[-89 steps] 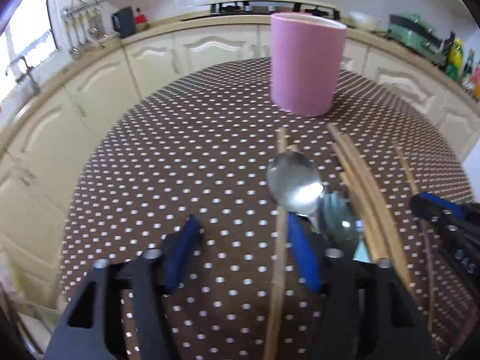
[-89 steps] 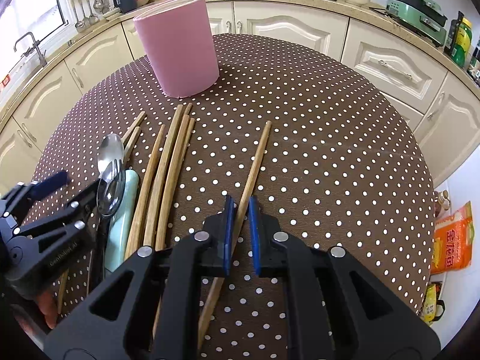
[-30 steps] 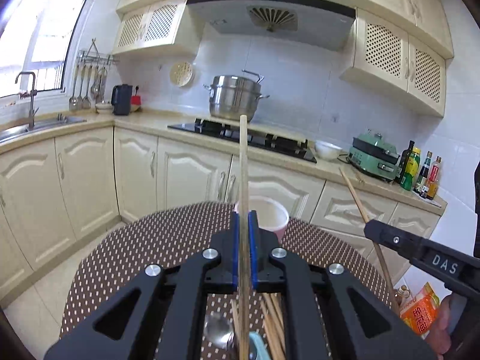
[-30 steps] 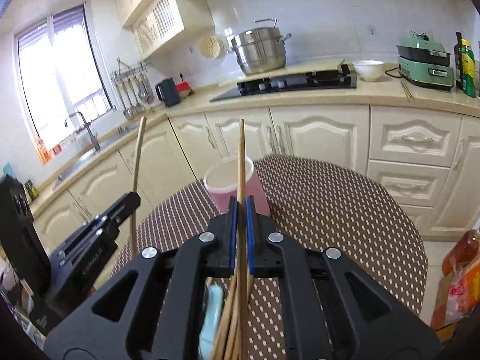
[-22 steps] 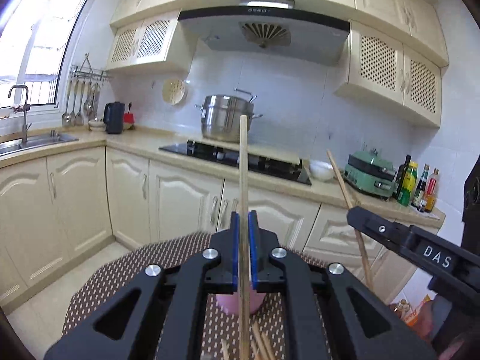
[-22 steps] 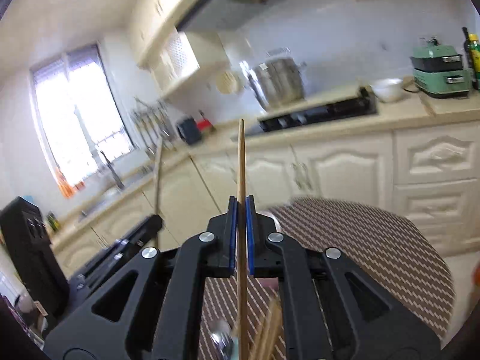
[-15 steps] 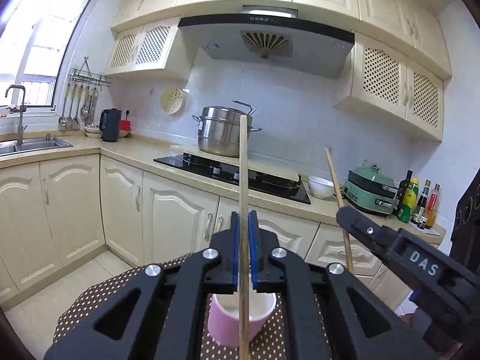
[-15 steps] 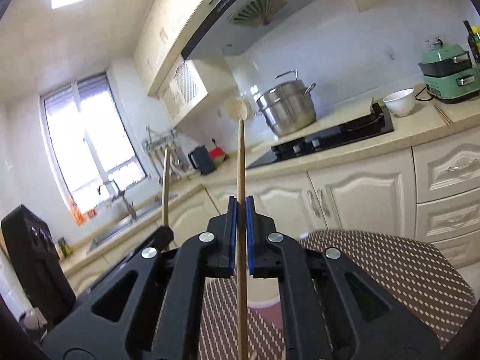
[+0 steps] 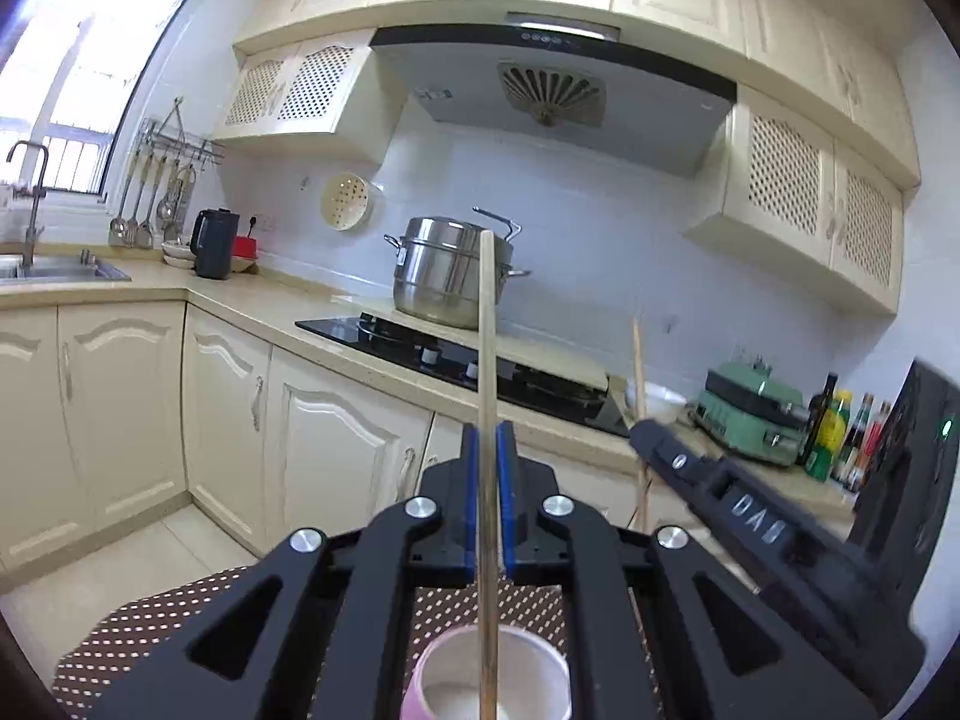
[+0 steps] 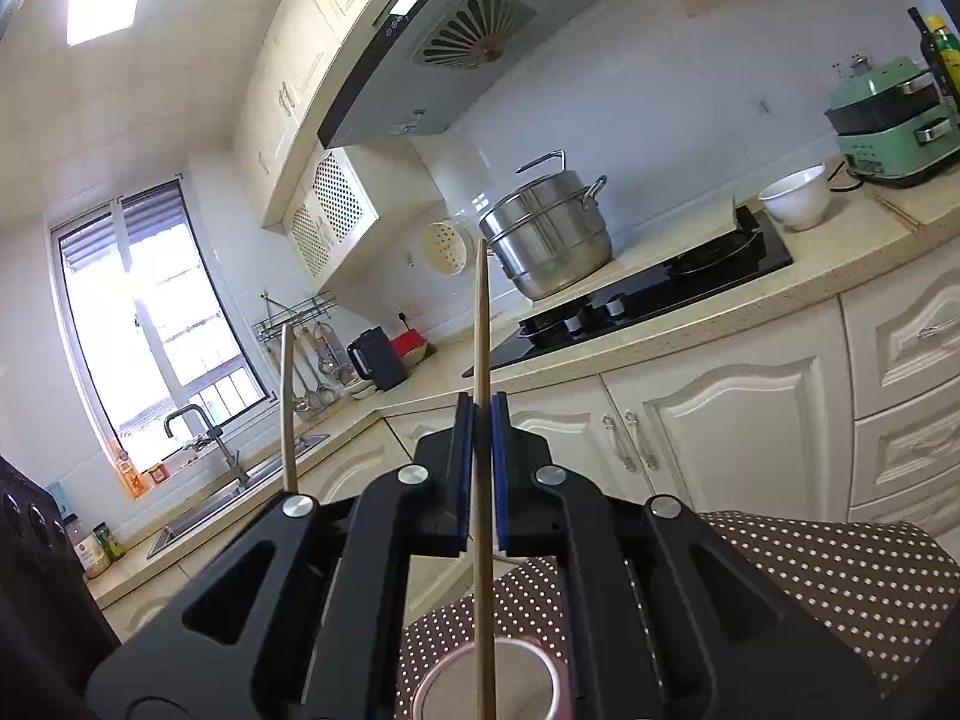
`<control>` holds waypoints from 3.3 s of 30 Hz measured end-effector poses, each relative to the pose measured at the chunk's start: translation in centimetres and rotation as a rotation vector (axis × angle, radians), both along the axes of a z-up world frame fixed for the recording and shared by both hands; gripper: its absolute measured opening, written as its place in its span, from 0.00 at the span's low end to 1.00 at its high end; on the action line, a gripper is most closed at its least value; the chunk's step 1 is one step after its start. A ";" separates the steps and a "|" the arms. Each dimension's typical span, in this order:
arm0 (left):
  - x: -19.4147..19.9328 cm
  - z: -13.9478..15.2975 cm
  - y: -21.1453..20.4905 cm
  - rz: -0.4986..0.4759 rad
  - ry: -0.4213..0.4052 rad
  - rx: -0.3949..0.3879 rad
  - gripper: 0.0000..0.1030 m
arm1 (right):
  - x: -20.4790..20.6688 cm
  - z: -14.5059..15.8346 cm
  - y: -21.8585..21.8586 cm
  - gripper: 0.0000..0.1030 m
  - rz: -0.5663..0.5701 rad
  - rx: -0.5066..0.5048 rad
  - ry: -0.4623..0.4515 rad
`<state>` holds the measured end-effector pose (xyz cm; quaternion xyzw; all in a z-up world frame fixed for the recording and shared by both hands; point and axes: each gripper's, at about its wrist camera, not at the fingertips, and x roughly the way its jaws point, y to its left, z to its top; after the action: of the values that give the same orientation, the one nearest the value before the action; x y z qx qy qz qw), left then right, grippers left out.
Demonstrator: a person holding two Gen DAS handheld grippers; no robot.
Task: Organize utensils
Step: 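Carry the chopstick with the right gripper over the pink cup, then lower the chopstick into the pink cup and open the right gripper, then move the right gripper back to the chopstick pile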
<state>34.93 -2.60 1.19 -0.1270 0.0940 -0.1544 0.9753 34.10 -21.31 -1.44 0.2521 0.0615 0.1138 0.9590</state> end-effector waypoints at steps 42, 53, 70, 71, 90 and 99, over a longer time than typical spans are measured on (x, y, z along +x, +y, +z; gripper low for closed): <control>-2.3 -5.7 0.1 -0.027 0.018 0.227 0.44 | -2.8 -4.4 2.7 0.09 0.148 -0.307 0.166; -7.6 -3.9 0.8 -0.021 -0.026 0.234 0.49 | -7.5 -3.4 1.8 0.61 0.038 -0.293 0.137; -15.7 -2.0 2.4 0.031 -0.077 0.236 0.63 | -15.0 -1.2 2.3 0.88 -0.021 -0.276 0.090; -16.0 -2.0 2.5 0.033 -0.077 0.239 0.64 | -15.5 -1.1 2.4 0.88 -0.027 -0.286 0.090; -21.6 -5.7 4.2 0.046 0.028 0.319 0.69 | -20.3 -6.1 2.2 0.90 0.019 -0.300 0.269; -21.4 -9.3 5.1 0.011 0.164 0.319 0.69 | -19.9 -9.8 2.5 0.90 0.040 -0.343 0.427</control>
<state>13.51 2.50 -8.14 0.0168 0.1961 -0.1214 0.9729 14.16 -18.77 -11.29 0.1029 0.2858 0.0647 0.9506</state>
